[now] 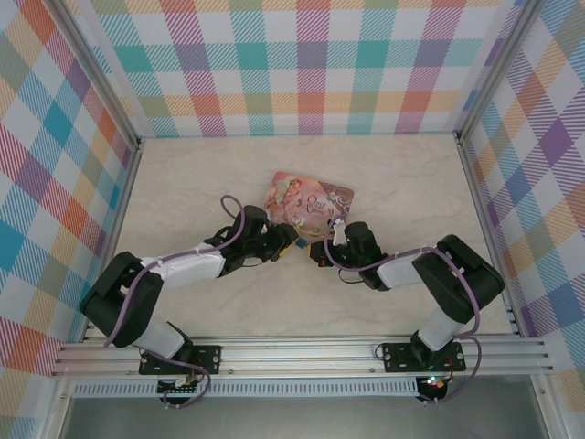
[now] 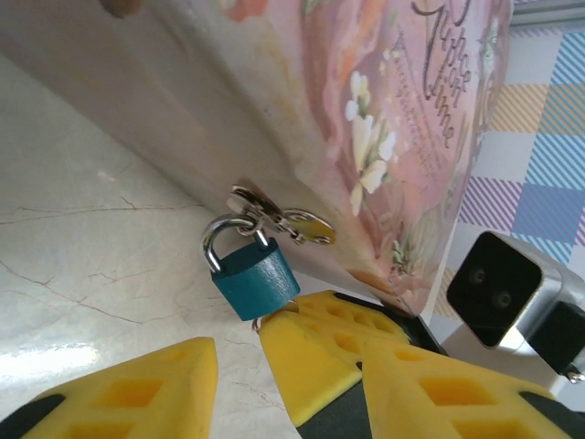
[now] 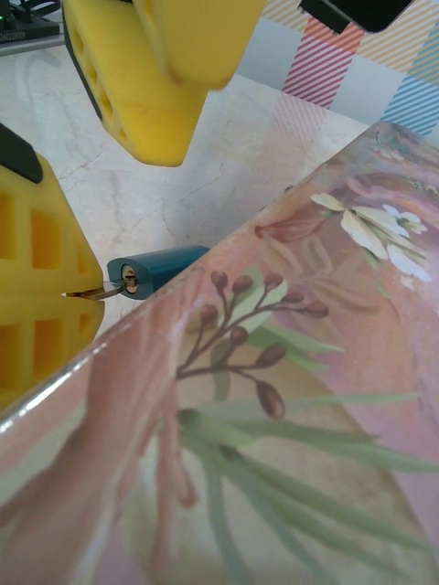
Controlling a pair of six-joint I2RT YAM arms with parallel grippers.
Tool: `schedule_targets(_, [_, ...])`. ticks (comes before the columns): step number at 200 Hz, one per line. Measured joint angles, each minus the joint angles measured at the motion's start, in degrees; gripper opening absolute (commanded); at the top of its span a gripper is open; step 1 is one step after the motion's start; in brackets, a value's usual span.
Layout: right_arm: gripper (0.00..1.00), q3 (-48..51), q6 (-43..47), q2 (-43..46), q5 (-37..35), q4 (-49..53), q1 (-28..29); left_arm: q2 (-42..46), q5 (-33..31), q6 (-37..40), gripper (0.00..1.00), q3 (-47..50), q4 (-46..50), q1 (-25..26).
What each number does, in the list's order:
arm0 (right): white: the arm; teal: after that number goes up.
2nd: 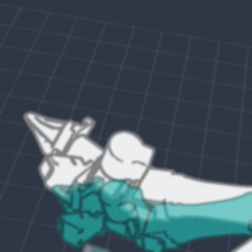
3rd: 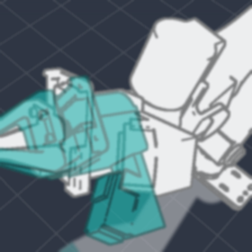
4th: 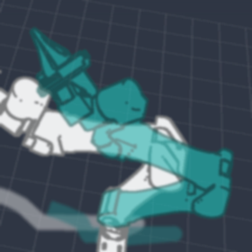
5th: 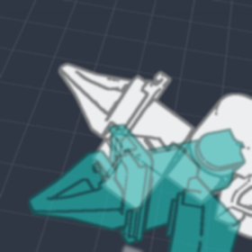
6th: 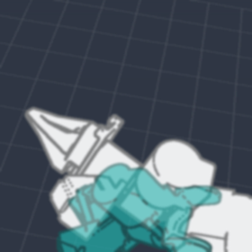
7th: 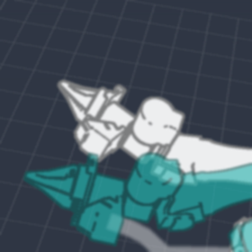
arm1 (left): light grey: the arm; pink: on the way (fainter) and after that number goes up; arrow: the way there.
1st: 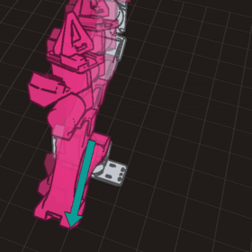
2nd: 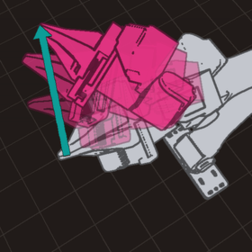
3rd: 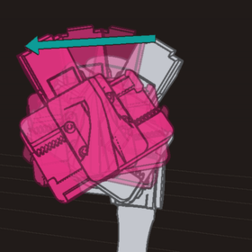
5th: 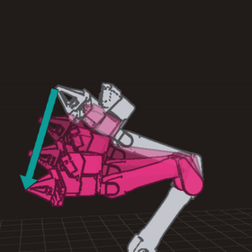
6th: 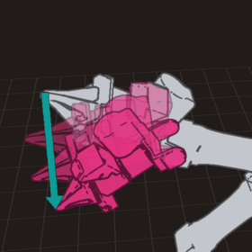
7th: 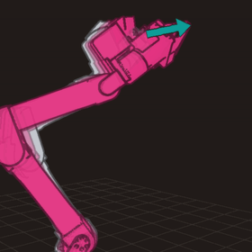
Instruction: Unlock the padlock with the key
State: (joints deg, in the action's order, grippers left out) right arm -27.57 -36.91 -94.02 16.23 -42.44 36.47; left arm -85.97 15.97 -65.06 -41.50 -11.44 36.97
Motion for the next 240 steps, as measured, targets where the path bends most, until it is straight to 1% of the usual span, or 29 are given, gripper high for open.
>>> schedule_targets(15, [0.01,0.0,0.0,0.0,-0.2,0.1,0.0,-1.0,0.0,-0.1,0.36,0.0,-0.6,0.0])
schedule_targets(35, [0.01,0.0,0.0,0.0,-0.4,0.2,0.0,-1.7,0.0,-0.1,0.35,0.0,-0.8,0.0])
schedule_targets(52, [0.01,-0.1,-0.4,0.0,-0.4,0.4,0.0,-2.5,0.1,-0.1,0.36,0.0,-1.0,0.0])
schedule_targets(79, [0.01,-0.4,-1.4,0.2,-0.4,1.5,0.4,-4.1,0.1,-0.6,0.41,0.0,-2.5,0.0])
schedule_targets(116, [0.01,-1.1,-3.0,1.3,-0.6,3.7,0.9,-5.9,0.0,-2.8,0.41,0.0,-5.0,0.4])
schedule_targets(177, [0.01,-1.9,-5.9,1.3,-0.6,5.1,1.1,-9.1,-0.1,-6.2,0.33,0.0,-10.0,2.1])
schedule_targets(203, [0.01,-1.9,-6.7,1.3,-0.6,5.3,1.0,-9.2,-0.6,-7.0,0.3,0.0,-10.1,2.4])
schedule_targets(240, [0.01,-2.1,-7.7,1.3,-0.6,5.9,1.0,-9.2,-0.7,-7.7,0.28,0.0,-10.1,2.4])
